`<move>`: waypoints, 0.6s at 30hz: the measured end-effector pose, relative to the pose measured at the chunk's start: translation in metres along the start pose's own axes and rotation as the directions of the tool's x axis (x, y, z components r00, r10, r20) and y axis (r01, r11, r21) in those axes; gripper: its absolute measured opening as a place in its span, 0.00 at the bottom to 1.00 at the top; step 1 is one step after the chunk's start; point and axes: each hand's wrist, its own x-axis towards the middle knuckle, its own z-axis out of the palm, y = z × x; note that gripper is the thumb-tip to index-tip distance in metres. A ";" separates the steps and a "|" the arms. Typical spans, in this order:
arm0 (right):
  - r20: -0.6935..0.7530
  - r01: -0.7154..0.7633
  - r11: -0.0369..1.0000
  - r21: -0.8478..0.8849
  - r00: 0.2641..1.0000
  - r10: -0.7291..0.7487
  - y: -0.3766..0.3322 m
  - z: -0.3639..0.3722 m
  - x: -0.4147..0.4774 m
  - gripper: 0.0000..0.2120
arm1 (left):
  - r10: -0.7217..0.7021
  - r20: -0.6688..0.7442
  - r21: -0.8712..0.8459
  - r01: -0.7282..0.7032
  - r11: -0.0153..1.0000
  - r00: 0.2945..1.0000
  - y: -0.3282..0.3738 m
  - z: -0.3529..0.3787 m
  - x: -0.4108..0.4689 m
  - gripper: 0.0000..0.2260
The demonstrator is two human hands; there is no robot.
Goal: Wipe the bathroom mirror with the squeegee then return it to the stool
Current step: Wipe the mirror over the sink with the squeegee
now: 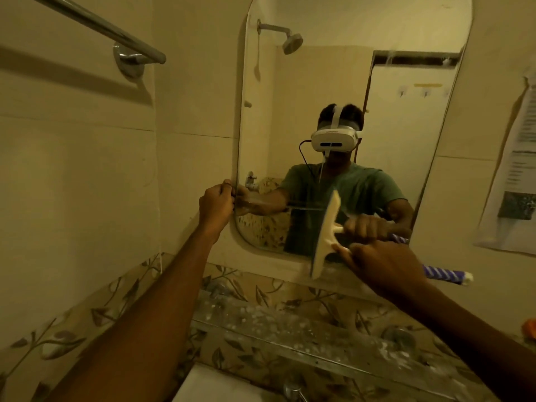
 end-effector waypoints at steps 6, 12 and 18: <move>-0.020 0.144 0.989 -0.017 0.989 -0.144 -0.110 0.011 0.077 0.28 | -0.058 0.022 -0.067 0.059 0.996 0.998 0.001 0.000 0.001 0.17; -0.050 0.076 0.997 -0.005 0.996 -0.076 -0.072 0.015 0.070 0.24 | -0.017 -0.031 -0.031 0.016 0.999 0.999 -0.003 0.002 0.000 0.18; -0.006 -0.099 0.993 -0.066 0.995 0.098 0.026 -0.004 -0.006 0.34 | -0.013 -0.019 -0.043 0.012 0.999 1.000 -0.008 0.002 0.005 0.18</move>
